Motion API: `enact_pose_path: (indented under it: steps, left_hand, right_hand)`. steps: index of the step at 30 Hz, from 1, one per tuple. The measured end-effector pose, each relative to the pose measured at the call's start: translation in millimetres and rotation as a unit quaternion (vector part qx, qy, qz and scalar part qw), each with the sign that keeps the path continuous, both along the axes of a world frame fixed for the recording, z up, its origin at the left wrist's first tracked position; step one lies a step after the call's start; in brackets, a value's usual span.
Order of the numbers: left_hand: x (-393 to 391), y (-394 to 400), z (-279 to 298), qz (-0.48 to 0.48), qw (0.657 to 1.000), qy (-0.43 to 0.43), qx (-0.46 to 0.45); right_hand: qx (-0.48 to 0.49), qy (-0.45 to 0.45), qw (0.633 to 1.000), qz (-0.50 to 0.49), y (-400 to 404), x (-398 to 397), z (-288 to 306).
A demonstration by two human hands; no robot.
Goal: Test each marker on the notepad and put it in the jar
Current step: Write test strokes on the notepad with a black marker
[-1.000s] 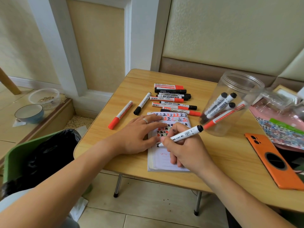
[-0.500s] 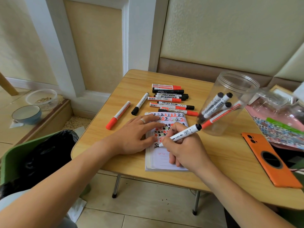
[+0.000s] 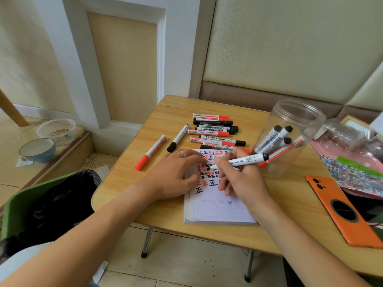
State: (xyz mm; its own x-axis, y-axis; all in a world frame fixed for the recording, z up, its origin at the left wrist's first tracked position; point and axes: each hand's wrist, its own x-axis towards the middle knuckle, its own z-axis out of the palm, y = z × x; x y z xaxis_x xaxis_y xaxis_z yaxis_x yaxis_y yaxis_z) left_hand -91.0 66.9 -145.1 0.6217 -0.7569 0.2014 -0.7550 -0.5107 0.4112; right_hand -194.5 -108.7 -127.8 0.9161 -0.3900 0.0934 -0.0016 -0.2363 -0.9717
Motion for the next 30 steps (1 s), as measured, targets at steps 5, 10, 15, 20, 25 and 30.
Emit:
enact_pose_path:
  steps: [5, 10, 15, 20, 25, 30]
  left_hand:
    - [5.3, -24.2, 1.9, 0.094, 0.993, -0.035, -0.063]
    - [22.6, -47.0, 3.6, 0.147, 0.985, -0.071, -0.062]
    - [33.0, -63.0, 5.3, 0.147, 0.979, -0.139, -0.036]
    - [35.0, -66.4, 4.1, 0.147, 0.978, -0.142, -0.044]
    - [26.7, -55.9, 8.1, 0.133, 0.979, -0.137, -0.067]
    - [5.2, -31.3, 15.7, 0.113, 0.982, -0.017, -0.151]
  right_hand:
    - [0.017, 0.014, 1.0, -0.019, -6.4, 10.2, -5.2]
    - [0.009, 0.022, 0.999, -0.025, -6.4, 11.8, -10.1]
    - [0.02, 0.016, 0.999, -0.026, -8.0, 12.9, -12.2]
    - [0.027, 0.015, 0.999, -0.022, -9.2, 13.2, -10.9]
    - [0.032, 0.004, 0.999, -0.014, -10.3, 11.1, -10.6]
    - [0.047, -0.01, 0.999, -0.005, -11.3, 8.8, -9.3]
